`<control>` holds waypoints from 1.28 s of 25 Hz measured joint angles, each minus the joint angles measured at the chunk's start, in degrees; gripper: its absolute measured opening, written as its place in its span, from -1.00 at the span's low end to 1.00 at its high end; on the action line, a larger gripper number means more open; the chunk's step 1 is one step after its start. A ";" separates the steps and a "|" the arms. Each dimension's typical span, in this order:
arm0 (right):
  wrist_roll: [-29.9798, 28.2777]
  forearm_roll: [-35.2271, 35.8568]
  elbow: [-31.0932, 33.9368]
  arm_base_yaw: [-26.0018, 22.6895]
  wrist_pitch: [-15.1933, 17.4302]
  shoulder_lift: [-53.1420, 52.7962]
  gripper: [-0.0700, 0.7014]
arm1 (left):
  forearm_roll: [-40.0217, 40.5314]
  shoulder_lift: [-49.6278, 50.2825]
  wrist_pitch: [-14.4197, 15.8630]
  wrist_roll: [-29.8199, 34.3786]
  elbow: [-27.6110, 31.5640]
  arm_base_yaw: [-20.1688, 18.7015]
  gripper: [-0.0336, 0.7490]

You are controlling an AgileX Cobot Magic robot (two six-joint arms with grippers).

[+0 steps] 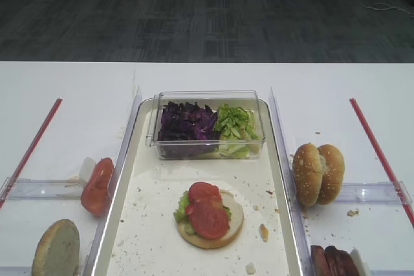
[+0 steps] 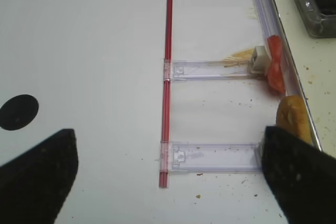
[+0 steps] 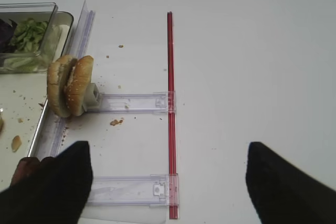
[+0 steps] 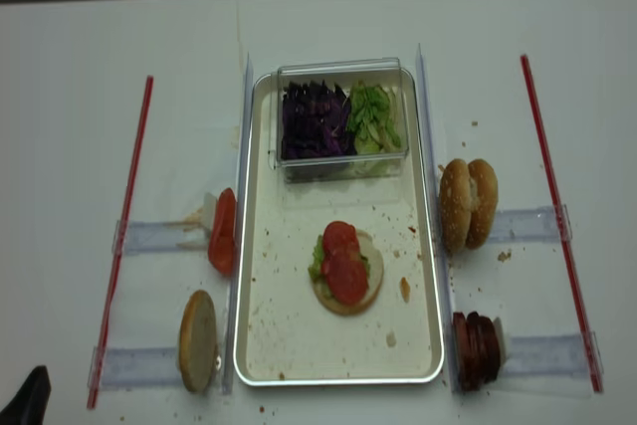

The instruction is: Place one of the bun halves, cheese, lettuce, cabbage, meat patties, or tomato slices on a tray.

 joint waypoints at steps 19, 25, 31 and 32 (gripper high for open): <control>0.00 0.00 0.00 0.00 0.00 0.00 0.77 | 0.00 -0.13 0.00 0.00 0.00 0.00 0.84; 0.00 0.00 0.00 0.00 0.00 0.00 0.76 | 0.00 -0.13 0.00 0.00 0.00 0.00 0.84; 0.00 0.00 0.00 0.00 0.00 0.00 0.76 | 0.00 -0.13 0.00 0.00 0.00 0.00 0.84; 0.00 0.00 0.00 0.00 0.00 0.00 0.76 | 0.00 -0.13 0.00 0.00 0.00 0.00 0.84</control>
